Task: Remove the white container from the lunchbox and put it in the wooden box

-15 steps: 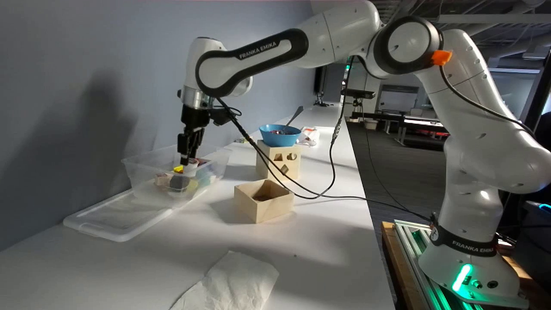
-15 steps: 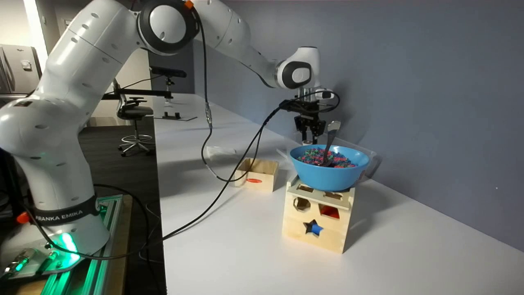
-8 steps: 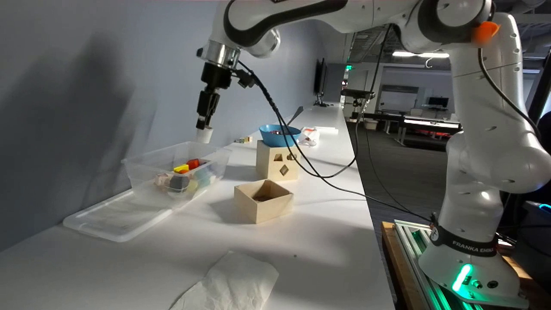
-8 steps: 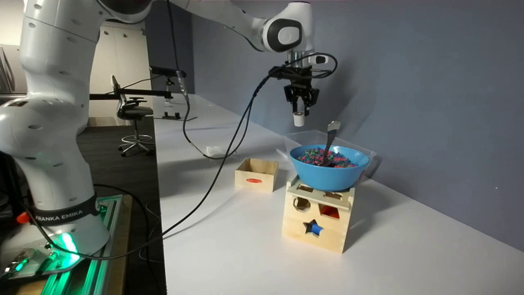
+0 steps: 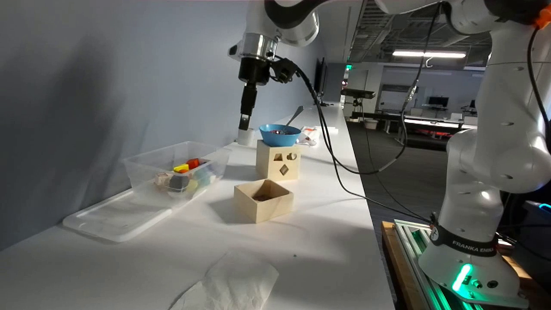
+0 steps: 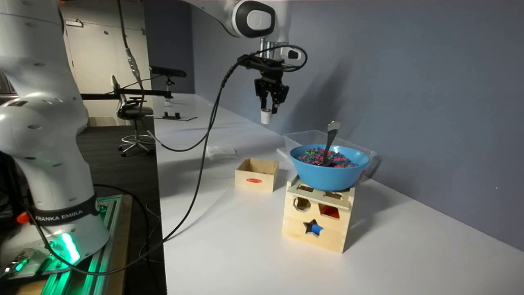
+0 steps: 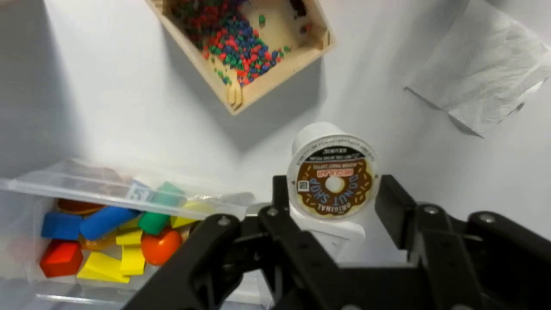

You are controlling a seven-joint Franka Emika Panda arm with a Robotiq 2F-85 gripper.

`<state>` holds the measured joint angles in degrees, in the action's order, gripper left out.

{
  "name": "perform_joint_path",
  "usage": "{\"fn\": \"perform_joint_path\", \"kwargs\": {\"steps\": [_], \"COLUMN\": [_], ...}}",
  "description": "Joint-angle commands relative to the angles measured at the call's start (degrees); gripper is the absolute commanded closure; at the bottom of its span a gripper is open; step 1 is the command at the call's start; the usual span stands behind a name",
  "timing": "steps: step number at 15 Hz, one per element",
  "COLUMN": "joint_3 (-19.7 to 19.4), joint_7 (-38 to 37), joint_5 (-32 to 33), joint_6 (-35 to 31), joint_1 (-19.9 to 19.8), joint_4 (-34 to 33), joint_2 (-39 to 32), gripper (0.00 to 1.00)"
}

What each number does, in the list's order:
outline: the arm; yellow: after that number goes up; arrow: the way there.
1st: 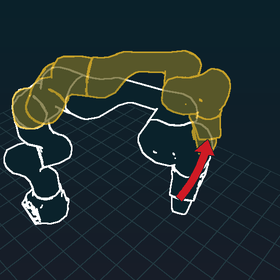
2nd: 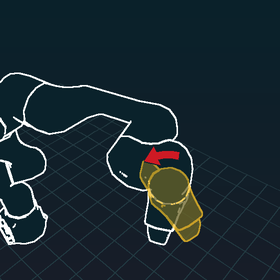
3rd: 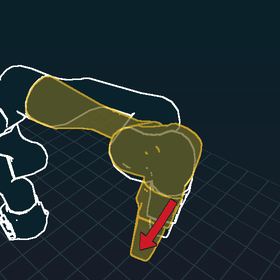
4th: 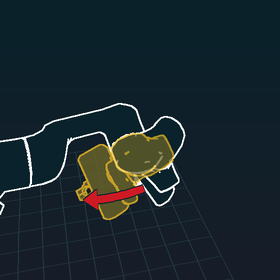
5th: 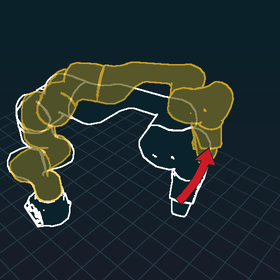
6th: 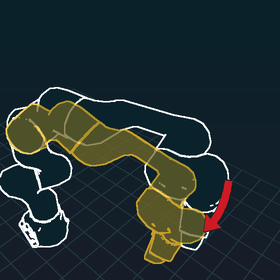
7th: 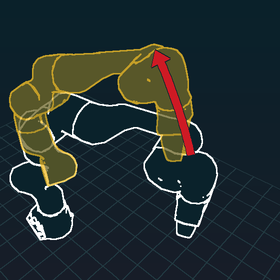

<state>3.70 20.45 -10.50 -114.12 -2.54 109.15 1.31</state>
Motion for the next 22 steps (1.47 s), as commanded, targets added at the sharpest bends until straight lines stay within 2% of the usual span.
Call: {"fn": "perform_joint_path", "kwargs": {"steps": [1,3,8,14,15,18,19,22], "joint_3": [-1.5,-2.0,-5.8,-7.1,-7.2,-7.1,-7.1,-5.8], "joint_7": [-4.7,-9.7,-14.6,-10.8,-12.1,-11.9,-11.9,-12.0], "joint_5": [0.7,1.6,2.7,-0.1,1.1,1.0,1.0,0.5], "joint_6": [-1.2,-3.2,-9.2,-18.4,-16.1,-17.7,-17.8,-18.3], "joint_1": [1.2,1.0,-1.1,-0.2,-0.5,-0.2,-0.2,1.1], "joint_4": [10.2,14.0,22.4,22.6,22.5,22.5,22.5,21.0], "joint_2": [7.2,8.7,9.6,4.3,5.1,4.0,4.0,2.5], "gripper": [0.71,0.71,0.71,0.71,0.46,0.46,0.71,0.71]}}
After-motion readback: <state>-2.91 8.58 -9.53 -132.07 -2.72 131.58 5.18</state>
